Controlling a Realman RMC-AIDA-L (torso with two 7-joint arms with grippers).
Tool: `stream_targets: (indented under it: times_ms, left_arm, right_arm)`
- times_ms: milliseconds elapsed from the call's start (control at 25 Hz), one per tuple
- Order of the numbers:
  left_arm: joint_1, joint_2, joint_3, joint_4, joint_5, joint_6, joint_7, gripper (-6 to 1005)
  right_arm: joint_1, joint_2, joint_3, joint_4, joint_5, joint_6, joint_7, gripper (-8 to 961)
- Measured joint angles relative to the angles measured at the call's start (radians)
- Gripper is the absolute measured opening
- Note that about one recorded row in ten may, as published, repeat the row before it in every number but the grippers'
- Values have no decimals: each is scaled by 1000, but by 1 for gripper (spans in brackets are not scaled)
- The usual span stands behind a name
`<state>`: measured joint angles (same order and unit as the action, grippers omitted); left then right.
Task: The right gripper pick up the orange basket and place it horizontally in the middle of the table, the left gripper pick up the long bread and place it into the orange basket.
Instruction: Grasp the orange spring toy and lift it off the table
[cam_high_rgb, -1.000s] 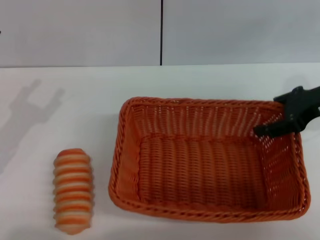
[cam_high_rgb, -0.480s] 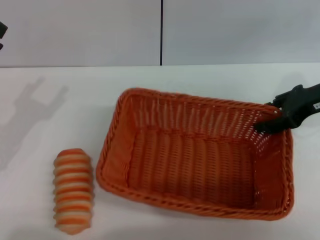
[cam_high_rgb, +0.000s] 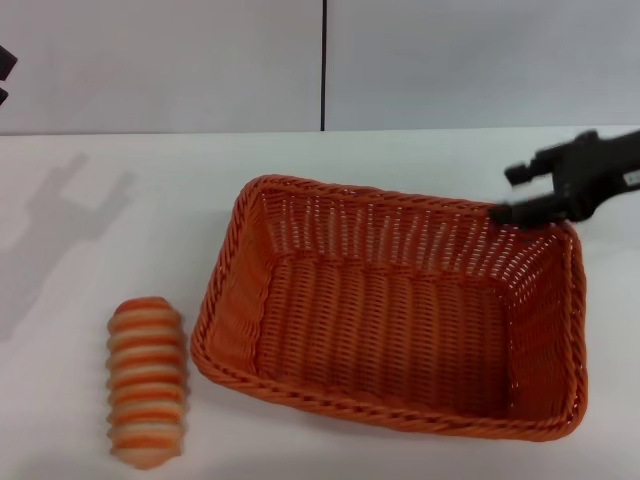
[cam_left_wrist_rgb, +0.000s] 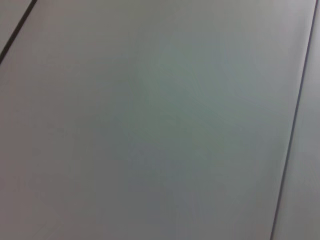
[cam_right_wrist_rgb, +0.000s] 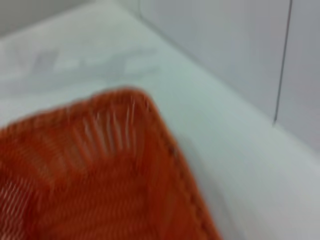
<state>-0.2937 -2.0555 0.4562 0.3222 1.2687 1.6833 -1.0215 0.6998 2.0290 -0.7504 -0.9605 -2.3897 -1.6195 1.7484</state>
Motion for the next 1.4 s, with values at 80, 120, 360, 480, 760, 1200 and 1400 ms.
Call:
stream_targets:
  times_ms: [80, 120, 360, 480, 760, 1200, 1400]
  left_arm:
    - [1, 1, -3, 2, 0, -1, 0, 746]
    - [2, 2, -4, 4, 0, -1, 0, 746]
    - [5, 16, -5, 35, -5, 4, -35, 744]
    - [6, 28, -1, 82, 0, -3, -99, 743]
    - [-24, 129, 6, 233, 185, -31, -449, 741]
    - [-38, 221, 29, 587, 493, 199, -753, 737]
    - [-37, 200, 50, 692, 600, 256, -786, 735]
  right_arm:
    - [-50, 18, 6, -71, 73, 11, -30, 654]
    - [-84, 29, 14, -108, 120, 20, -52, 654]
    - [-301, 34, 98, -68, 726, 25, -301, 654]
    - [-380, 24, 117, 46, 928, -16, -429, 653]
    - [-488, 32, 280, 369, 1090, -82, -658, 652]
    - [-551, 22, 305, 512, 1086, -90, -752, 651]
    - [-548, 19, 306, 536, 1085, -87, -758, 650]
